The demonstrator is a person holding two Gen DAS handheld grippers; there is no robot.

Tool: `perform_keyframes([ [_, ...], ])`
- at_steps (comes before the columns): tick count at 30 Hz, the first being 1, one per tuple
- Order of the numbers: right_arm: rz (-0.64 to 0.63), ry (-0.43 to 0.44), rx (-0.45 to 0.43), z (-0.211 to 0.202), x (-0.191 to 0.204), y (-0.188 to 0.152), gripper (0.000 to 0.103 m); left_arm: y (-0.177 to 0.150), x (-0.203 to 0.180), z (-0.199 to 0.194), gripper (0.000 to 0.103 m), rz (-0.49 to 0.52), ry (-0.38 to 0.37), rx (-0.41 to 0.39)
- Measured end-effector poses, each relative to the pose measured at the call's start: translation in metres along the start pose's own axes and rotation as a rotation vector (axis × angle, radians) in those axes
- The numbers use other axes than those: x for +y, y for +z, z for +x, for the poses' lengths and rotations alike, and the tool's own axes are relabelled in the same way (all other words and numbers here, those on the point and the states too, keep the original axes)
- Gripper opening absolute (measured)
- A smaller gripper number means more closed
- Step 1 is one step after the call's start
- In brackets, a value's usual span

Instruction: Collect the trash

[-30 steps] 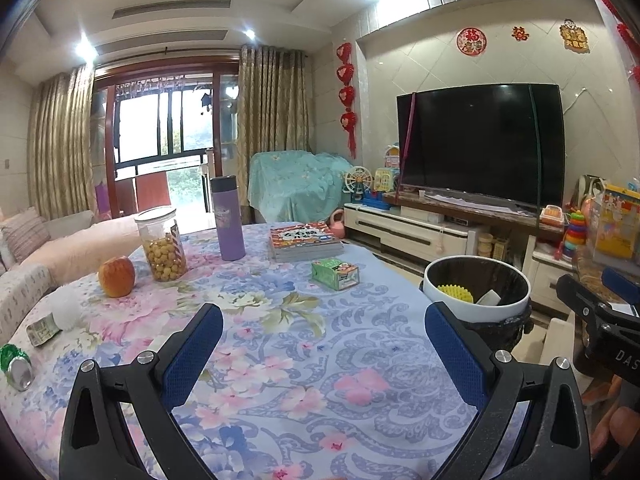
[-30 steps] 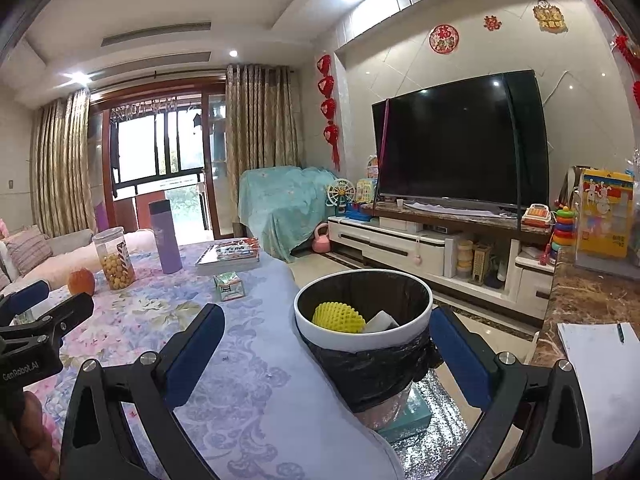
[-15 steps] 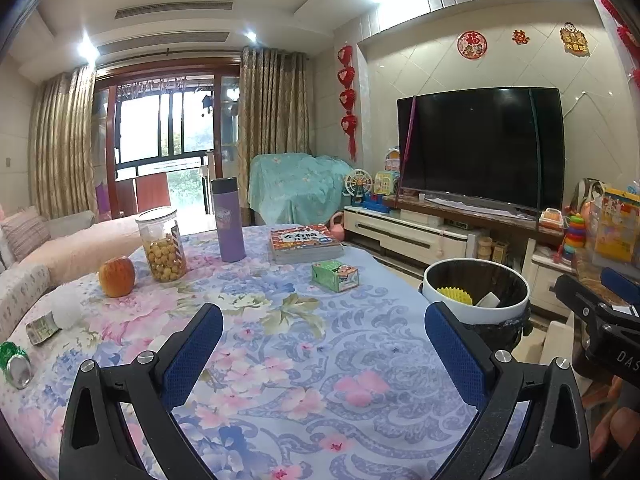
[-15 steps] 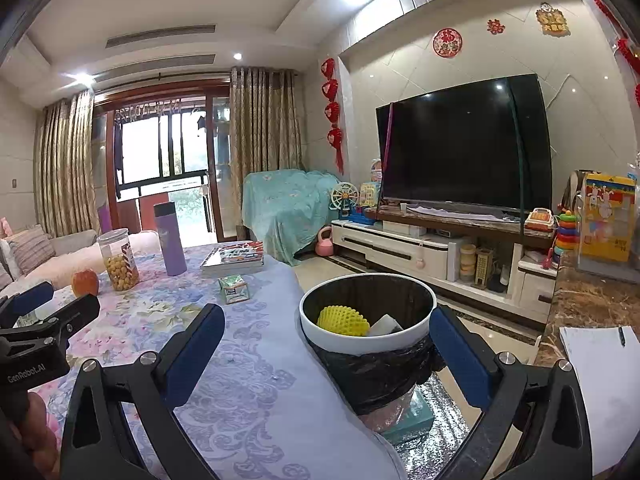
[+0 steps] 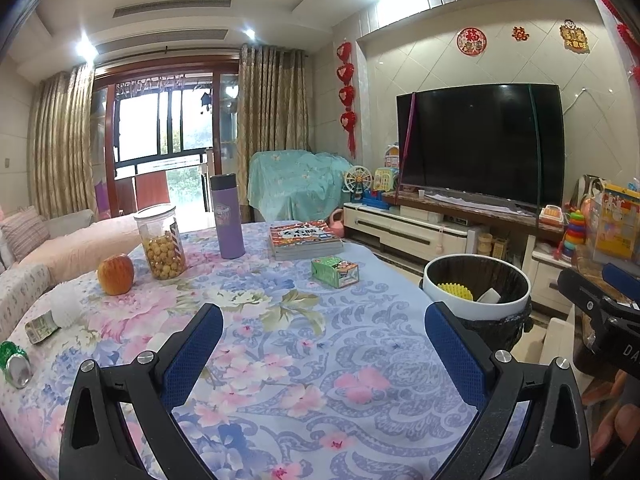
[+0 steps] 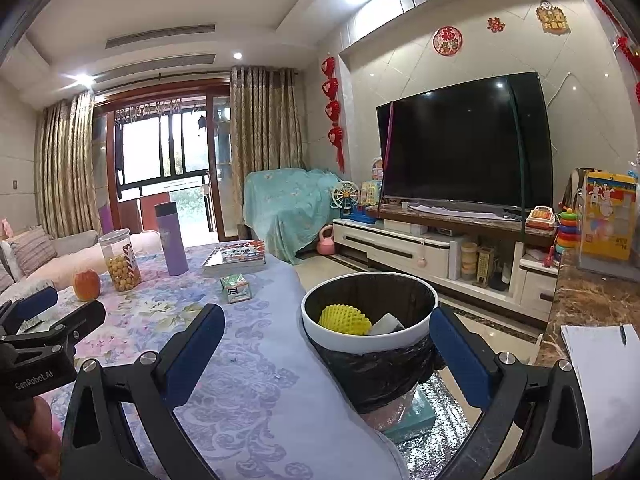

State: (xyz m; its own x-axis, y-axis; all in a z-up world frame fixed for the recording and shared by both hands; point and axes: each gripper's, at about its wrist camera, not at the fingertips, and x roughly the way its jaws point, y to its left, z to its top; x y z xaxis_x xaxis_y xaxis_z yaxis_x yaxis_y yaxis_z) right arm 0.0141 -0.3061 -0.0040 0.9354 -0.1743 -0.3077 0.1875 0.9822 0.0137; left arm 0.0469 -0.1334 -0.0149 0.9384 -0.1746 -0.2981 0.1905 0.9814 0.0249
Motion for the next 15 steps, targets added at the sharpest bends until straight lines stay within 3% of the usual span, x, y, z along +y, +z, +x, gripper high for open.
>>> perform_keyframes([
  [15, 0.001, 0.001, 0.001, -0.0003, 0.0006, -0.0007, 0.103, -0.0004, 0.0001, 0.0001, 0.102, 0.003, 0.000, -0.002],
])
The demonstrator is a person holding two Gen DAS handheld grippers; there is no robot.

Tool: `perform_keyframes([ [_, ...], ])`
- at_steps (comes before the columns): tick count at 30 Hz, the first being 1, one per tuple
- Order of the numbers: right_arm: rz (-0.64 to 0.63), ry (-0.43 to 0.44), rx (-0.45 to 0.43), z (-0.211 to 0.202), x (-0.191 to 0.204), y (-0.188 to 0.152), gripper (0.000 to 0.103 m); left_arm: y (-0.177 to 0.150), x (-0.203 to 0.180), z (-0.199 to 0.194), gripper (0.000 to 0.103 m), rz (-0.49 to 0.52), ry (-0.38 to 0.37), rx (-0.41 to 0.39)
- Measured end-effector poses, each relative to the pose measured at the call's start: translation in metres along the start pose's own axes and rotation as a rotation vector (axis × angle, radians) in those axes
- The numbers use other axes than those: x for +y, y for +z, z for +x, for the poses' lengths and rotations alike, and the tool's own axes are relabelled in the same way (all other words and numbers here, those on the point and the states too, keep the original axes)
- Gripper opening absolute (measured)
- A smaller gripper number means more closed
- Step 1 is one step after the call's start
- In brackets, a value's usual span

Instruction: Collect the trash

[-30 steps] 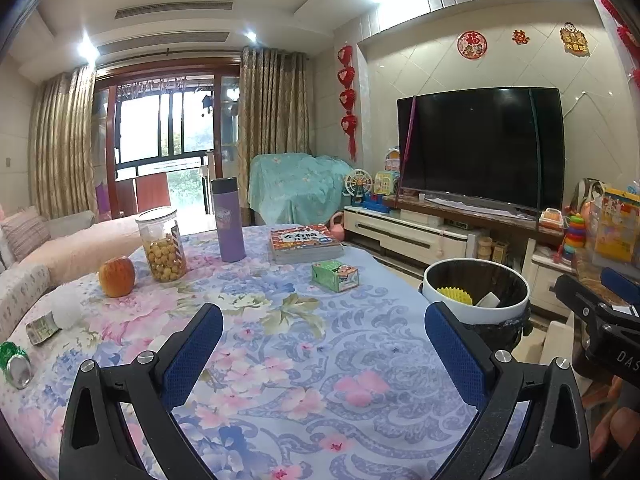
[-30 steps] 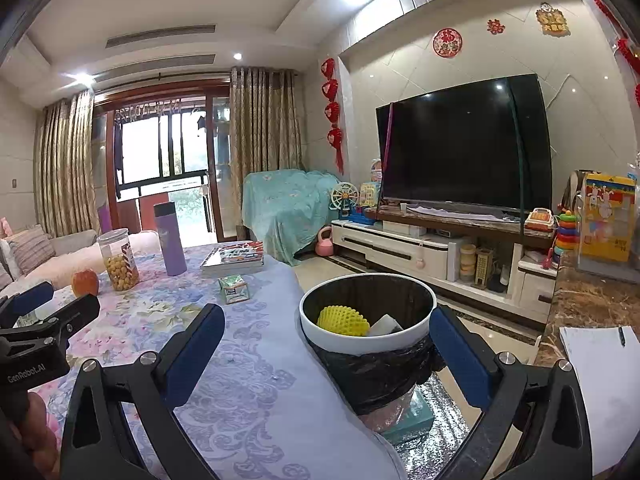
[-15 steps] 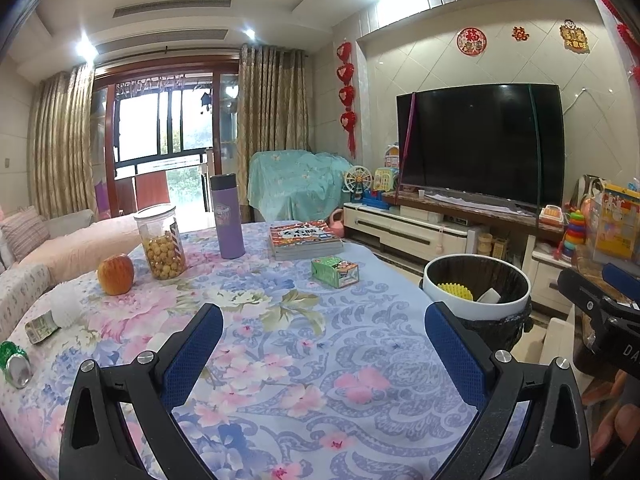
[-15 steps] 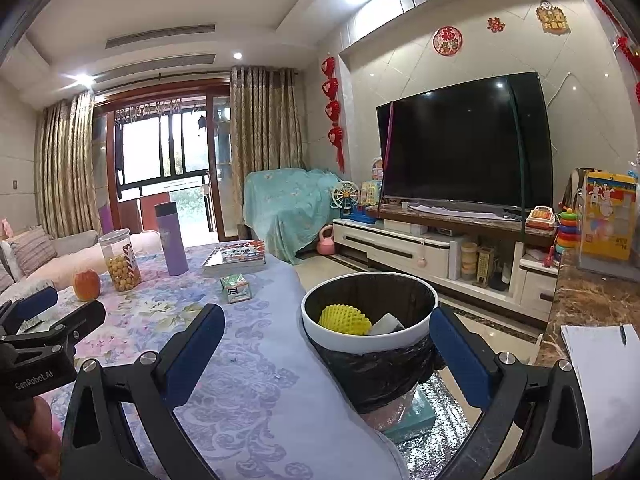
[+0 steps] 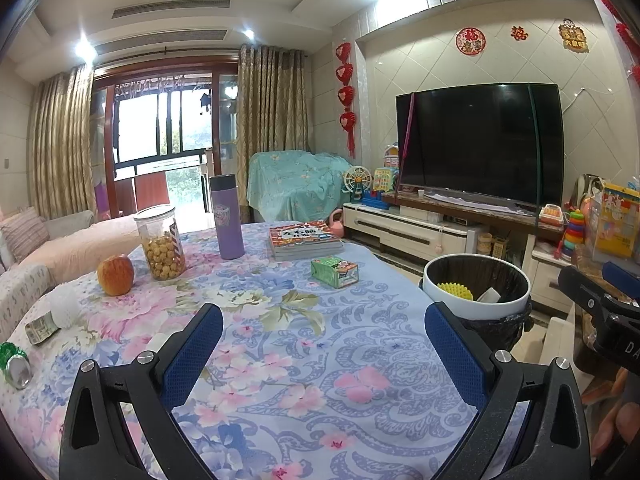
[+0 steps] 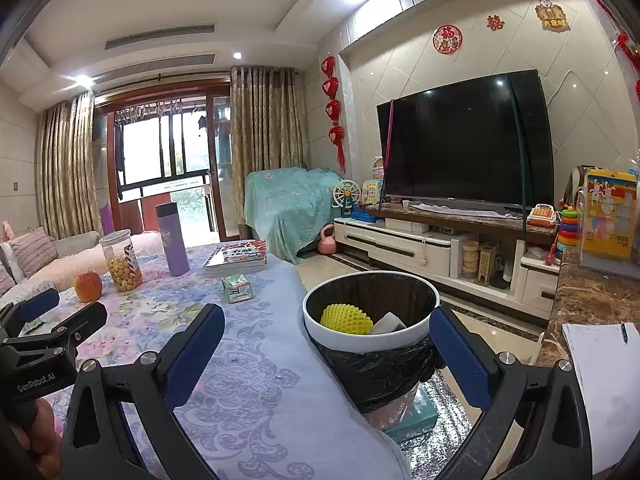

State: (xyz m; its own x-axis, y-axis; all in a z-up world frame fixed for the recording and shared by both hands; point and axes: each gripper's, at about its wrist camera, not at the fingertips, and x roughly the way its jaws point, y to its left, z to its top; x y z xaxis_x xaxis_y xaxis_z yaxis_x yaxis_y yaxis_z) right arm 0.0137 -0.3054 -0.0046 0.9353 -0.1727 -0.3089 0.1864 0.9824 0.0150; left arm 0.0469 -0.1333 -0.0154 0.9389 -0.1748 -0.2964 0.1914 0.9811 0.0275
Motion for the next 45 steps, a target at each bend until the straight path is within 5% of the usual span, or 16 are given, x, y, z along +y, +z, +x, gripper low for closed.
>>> perform_keyframes([
  [45, 0.030, 0.024, 0.019, 0.003, 0.007, 0.001, 0.103, -0.006, 0.005, 0.015, 0.102, -0.008, -0.015, 0.028],
])
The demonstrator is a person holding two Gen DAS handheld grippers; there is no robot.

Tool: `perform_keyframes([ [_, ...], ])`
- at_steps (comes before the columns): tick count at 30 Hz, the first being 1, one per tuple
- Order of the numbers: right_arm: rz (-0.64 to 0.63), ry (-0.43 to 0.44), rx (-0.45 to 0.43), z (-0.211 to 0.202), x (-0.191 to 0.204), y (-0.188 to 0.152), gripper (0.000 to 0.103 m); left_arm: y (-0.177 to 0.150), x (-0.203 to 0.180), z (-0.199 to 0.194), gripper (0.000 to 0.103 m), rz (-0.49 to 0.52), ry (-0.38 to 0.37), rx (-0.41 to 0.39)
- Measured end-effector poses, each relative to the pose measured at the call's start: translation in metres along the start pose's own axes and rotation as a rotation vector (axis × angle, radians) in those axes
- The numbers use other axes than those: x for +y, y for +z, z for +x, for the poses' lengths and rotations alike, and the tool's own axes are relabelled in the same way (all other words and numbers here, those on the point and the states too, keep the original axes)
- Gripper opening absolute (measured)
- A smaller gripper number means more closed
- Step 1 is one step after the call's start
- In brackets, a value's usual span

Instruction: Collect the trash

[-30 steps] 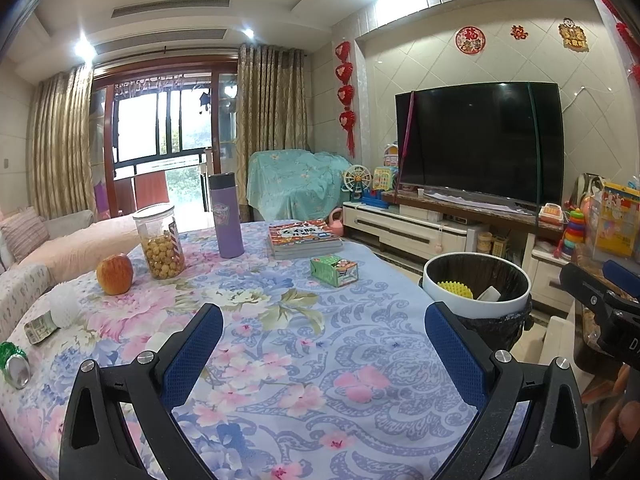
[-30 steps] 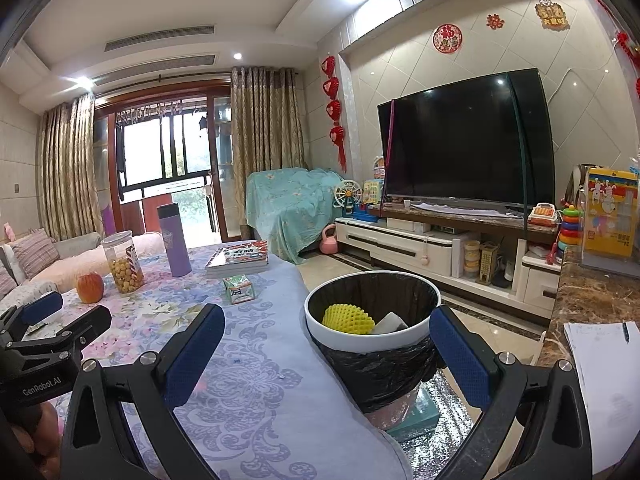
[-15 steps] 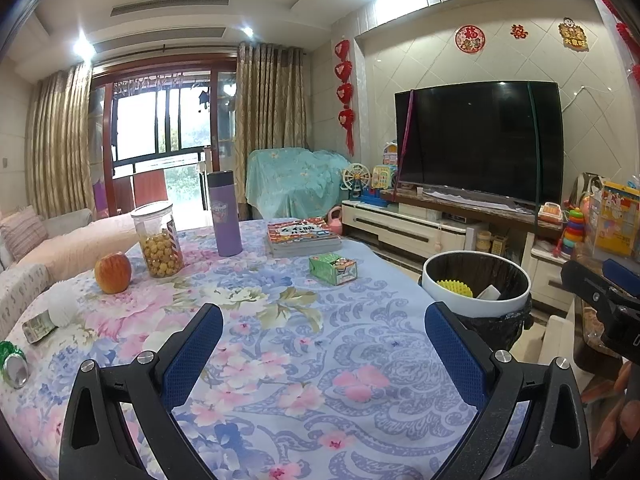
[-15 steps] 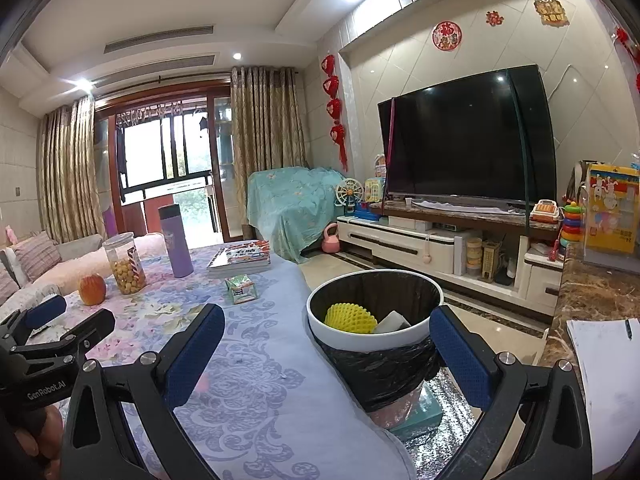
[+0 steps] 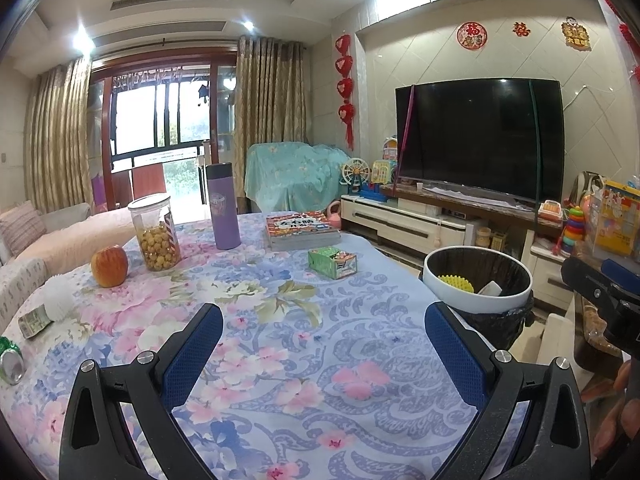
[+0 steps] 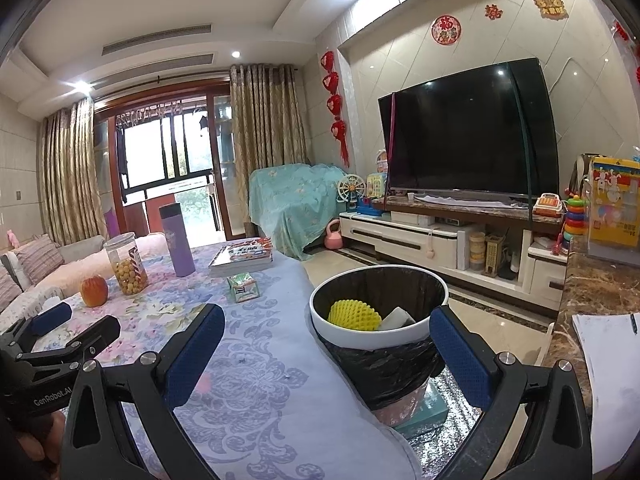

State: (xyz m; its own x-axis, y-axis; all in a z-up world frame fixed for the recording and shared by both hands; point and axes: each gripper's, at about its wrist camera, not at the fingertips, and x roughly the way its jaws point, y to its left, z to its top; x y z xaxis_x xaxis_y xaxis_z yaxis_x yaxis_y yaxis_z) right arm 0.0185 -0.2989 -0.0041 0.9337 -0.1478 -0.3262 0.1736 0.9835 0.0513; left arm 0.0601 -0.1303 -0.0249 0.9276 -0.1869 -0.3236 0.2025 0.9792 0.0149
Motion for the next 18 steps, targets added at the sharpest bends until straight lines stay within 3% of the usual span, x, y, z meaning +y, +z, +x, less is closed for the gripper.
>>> perform_keyframes([
  [18, 0.027, 0.032, 0.041, 0.017, 0.001, 0.002, 0.103, 0.001, 0.010, 0.007, 0.102, -0.034, -0.007, 0.013],
])
